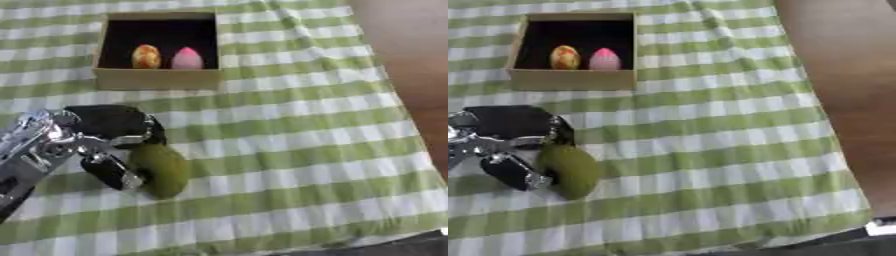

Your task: Pick up objects on the table and place them in the box.

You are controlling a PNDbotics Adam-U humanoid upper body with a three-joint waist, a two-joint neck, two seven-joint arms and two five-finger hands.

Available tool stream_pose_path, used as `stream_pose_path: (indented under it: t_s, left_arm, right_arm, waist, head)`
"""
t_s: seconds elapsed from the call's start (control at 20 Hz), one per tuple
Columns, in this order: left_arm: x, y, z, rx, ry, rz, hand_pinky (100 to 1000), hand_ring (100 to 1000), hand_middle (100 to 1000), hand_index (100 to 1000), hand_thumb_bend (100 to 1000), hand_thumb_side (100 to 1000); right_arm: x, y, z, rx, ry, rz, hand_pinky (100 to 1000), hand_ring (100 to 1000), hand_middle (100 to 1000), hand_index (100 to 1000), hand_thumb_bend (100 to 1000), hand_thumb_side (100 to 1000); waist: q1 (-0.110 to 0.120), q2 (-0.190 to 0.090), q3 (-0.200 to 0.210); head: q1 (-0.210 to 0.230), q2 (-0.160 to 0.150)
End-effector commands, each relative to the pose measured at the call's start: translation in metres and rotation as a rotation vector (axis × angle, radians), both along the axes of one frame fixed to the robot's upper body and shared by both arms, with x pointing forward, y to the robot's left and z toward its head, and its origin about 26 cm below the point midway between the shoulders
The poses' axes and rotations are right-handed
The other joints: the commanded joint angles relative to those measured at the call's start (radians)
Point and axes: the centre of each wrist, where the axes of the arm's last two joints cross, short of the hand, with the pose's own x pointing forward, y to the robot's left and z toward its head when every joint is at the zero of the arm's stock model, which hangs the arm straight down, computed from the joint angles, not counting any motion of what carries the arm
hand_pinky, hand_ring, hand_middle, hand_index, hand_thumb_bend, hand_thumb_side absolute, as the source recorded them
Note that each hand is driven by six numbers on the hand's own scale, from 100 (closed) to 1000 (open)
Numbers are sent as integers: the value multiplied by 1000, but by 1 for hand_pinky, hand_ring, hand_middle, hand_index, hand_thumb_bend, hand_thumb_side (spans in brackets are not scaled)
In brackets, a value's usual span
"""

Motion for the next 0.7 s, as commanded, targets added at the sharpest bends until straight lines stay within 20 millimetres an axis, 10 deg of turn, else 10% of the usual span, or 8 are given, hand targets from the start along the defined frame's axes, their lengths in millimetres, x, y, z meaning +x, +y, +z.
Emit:
stream_pose_path:
  t_s: [0.05, 0.7]
  left_arm:
    - [-10, 7, 26, -29, -67, 3, 613, 603, 527, 571, 100, 245]
    - [-29, 22, 116, -350, -256, 20, 585, 582, 513, 550, 100, 273]
  right_arm:
    - [-4, -3, 8, -12, -22, -16, 1000, 951, 622, 947, 100, 526]
    - [-4, -5, 9, -13, -29, -29, 1000, 950, 621, 944, 100, 528]
  waist:
    - [3, -26, 2]
    - [5, -34, 12]
  head:
    - [-4, -2]
    - [-16, 1]
